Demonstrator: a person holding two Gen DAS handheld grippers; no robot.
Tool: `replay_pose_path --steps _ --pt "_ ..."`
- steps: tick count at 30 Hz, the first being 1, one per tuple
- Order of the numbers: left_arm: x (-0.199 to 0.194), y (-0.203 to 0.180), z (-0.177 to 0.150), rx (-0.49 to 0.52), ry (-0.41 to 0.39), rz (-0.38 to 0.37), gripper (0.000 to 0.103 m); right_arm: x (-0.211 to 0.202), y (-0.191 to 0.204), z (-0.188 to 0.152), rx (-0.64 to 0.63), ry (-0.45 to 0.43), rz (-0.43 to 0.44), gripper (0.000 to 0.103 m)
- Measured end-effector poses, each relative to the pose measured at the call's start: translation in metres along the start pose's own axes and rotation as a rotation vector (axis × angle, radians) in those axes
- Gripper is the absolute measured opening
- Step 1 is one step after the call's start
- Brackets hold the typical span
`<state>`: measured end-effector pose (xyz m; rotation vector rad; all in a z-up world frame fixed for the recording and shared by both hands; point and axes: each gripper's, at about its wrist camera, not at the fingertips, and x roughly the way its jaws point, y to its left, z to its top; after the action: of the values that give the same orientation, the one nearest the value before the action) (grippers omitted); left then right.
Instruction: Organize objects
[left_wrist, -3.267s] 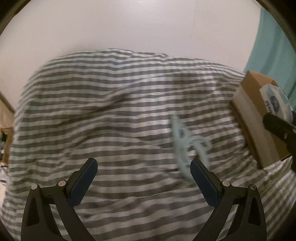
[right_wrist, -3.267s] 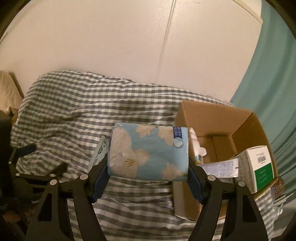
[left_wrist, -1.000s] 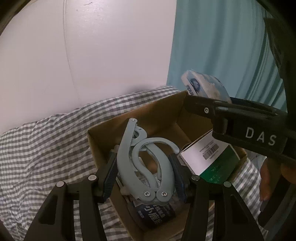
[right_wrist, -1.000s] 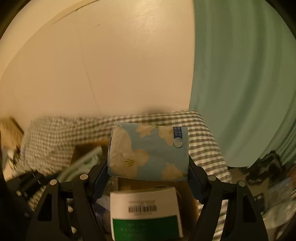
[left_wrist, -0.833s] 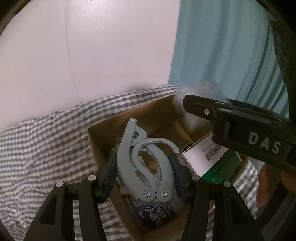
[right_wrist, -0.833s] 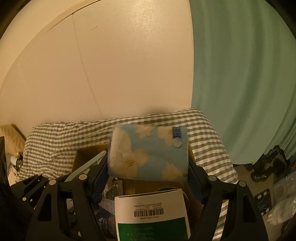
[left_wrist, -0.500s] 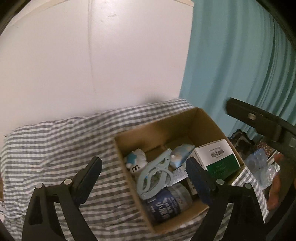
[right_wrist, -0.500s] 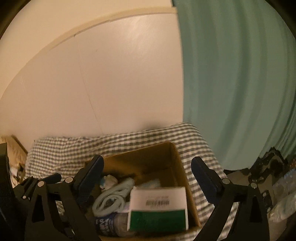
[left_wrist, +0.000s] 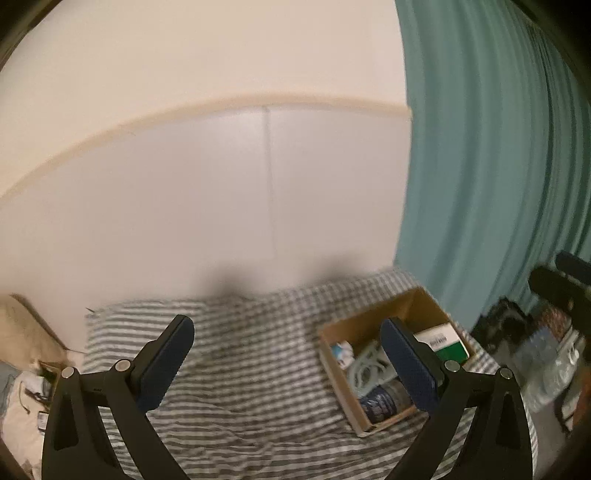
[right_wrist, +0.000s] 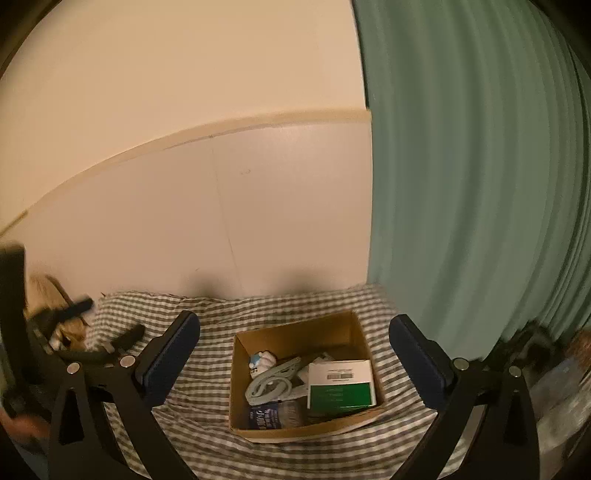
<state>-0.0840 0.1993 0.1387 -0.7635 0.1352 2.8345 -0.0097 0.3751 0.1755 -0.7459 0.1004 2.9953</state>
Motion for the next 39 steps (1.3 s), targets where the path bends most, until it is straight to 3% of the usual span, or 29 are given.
replay_pose_path --steps 5,9,13,22,39 --pt "-0.042 0.029 -0.012 -0.059 -0.084 0.058 0.103 -0.037 0.023 -0.003 -0.080 -0.062 -0.041 0.103" --pt "-0.056 0.044 -0.036 -0.096 -0.122 0.114 0.103 -0.039 0.036 -0.024 -0.097 -0.091 -0.030 0.103" --pt "-0.048 0.049 -0.061 -0.120 -0.111 0.137 0.103 -0.023 0.042 -0.047 -0.094 -0.106 -0.025 0.103" --pt "-0.012 0.043 -0.104 -0.122 -0.073 0.156 0.103 0.035 0.037 -0.099 -0.093 0.004 -0.013 0.103" --pt "-0.008 0.033 -0.112 -0.107 -0.038 0.136 0.103 0.041 0.037 -0.105 -0.102 0.009 -0.010 0.103"
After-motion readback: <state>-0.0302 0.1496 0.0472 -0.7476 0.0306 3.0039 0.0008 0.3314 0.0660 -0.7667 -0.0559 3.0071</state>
